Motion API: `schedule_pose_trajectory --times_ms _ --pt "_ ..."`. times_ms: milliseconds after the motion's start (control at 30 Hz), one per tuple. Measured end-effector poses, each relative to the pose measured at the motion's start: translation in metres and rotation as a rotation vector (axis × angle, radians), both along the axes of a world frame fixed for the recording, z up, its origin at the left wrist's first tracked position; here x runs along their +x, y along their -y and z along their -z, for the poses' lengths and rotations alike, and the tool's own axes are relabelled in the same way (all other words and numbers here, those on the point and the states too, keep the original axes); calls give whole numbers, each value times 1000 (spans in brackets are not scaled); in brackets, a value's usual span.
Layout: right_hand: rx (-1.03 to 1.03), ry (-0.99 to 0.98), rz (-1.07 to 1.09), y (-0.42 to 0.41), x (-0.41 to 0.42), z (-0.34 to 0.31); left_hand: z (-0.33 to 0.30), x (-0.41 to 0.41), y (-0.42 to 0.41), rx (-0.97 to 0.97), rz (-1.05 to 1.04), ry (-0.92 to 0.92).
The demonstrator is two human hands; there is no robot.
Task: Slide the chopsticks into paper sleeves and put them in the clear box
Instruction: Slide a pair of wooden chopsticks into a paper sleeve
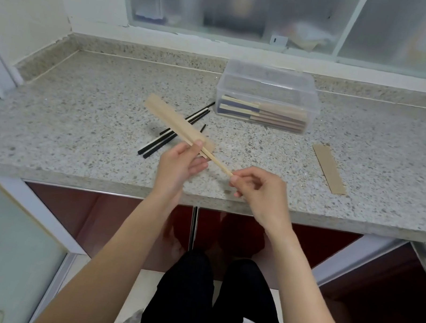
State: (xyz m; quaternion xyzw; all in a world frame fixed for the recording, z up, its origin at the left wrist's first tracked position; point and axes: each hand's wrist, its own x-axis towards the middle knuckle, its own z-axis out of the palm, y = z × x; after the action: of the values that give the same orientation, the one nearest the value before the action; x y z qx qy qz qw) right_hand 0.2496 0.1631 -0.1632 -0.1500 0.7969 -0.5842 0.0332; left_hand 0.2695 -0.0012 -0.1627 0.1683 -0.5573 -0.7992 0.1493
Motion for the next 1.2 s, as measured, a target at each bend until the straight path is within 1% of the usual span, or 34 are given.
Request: schedule_pose_trajectory --times_ms 100,233,367,433,500,567,667,767,833,900,967,1000,1033,1100,1133,1167,1200 --pt "106 -79 -99 25 -8 -4 -2 2 35 -76 -101 -4" --pt "298 -349 -211 74 -43 -14 8 9 91 -247 -237 35" --pt "648 -560 -440 139 -84 -10 21 12 131 -311 -298 92" --pt "830 -643 -573 165 -98 -6 25 12 142 -311 -292 98" --pt "986 -724 -649 178 -107 -3 28 10 146 -317 -270 100" --pt "1045 -785 -666 185 -112 -2 32 10 149 -327 -266 103" --pt "1047 -862 -649 183 -117 -2 34 9 152 -346 -256 81" --pt "1042 -903 -628 181 -118 -5 33 9 155 -319 -239 84" --pt "938 -990 -563 177 -114 -3 34 10 156 -306 -220 96" --pt "733 -1087 -422 166 -108 -3 35 11 156 -286 -209 97" --pt "482 -1076 -240 152 -93 -9 33 11 155 -256 -213 94" --pt "321 -1001 -128 143 -82 -13 31 12 153 -236 -223 92" --pt "130 -862 3 136 -69 -20 29 12 151 -212 -242 85" --pt "-298 -499 226 121 -45 -27 25 13 145 -152 -282 72" --pt "-472 -329 291 115 -36 -29 23 13 140 -114 -300 61" --pt "-598 -178 323 108 -29 -29 21 13 136 -79 -311 50" --pt "-680 -53 331 100 -23 -27 17 14 129 -51 -315 42"
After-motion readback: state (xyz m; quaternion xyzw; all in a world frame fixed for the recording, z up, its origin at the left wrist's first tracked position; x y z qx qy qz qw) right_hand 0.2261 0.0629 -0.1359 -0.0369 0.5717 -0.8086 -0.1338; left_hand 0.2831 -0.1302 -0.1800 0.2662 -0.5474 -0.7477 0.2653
